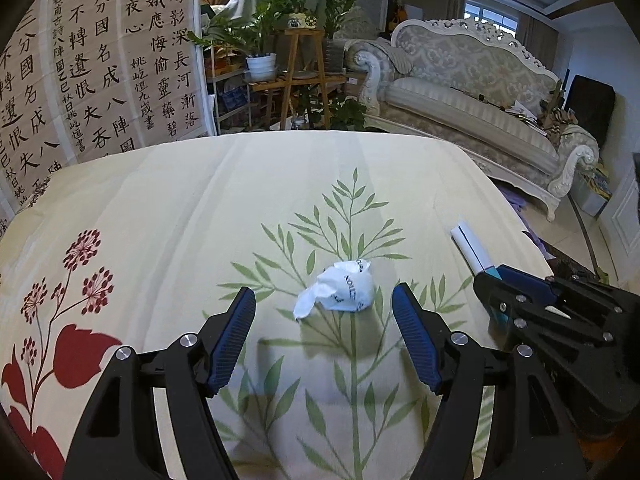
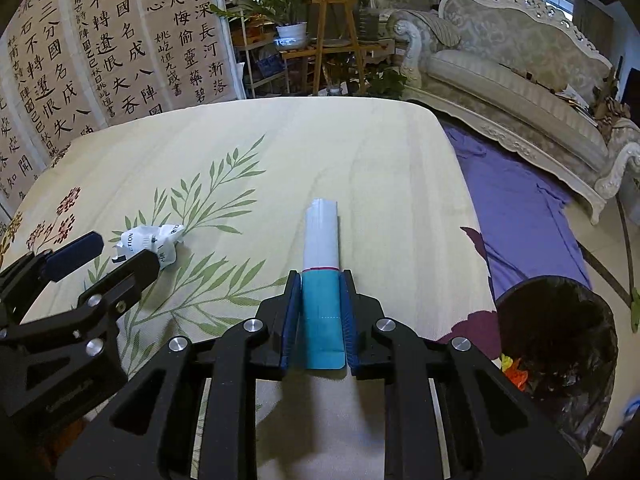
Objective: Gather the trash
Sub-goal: 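Grasp the blue-and-white tube with the right gripper while the left grasps the crumpled paper, then carry the crumpled paper and blue-and-white tube in both grippers over the bin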
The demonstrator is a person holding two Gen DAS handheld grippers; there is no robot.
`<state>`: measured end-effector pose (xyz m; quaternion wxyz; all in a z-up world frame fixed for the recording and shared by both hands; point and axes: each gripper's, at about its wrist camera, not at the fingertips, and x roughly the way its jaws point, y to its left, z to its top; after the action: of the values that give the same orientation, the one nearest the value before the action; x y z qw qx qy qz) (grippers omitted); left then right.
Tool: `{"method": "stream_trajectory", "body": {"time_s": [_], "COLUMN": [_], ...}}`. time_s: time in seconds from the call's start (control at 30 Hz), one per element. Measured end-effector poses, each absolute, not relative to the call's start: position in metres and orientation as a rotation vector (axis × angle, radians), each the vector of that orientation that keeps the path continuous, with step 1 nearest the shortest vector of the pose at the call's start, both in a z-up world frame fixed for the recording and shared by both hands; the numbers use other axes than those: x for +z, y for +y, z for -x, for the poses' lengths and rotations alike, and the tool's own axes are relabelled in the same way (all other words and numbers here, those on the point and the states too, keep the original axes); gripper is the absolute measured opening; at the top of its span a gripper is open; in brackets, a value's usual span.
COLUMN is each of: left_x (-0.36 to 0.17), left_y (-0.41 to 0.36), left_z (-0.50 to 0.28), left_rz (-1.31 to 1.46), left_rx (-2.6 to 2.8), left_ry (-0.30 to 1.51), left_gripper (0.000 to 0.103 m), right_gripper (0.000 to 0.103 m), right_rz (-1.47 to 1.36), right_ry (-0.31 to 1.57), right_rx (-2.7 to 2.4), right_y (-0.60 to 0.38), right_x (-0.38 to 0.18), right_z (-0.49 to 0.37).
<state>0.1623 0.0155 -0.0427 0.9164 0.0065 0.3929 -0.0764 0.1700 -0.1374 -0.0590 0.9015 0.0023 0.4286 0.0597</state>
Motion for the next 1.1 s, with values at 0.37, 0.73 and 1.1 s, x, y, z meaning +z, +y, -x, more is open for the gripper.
{"method": "stream_trajectory", "body": {"time_s": [0.37,0.73,1.1], "left_x": [-0.053,-0.048,-0.046], "left_y": [0.018,0.02,0.026], "left_z": [-0.17,-0.163,-0.139], "left_rz": [0.011,0.024,0.036], "left_rx": [-0.207,-0.222,-0.204], "left_ry": [0.876,0.852,0.856], "left_gripper": [0.014,0.008,0.007], "right_gripper": [0.02,0.02,0.019], "right_rz": [-0.001,0.0,0.001], "right_ry": [0.887,0.884,0.882], "right_rx": [0.123,0.12,0.127], "right_y": [-0.138,-0.138,-0.133], "right_x": [-0.059,-0.059,-0.059], "right_z": [-0.172,-0.172,-0.153]}}
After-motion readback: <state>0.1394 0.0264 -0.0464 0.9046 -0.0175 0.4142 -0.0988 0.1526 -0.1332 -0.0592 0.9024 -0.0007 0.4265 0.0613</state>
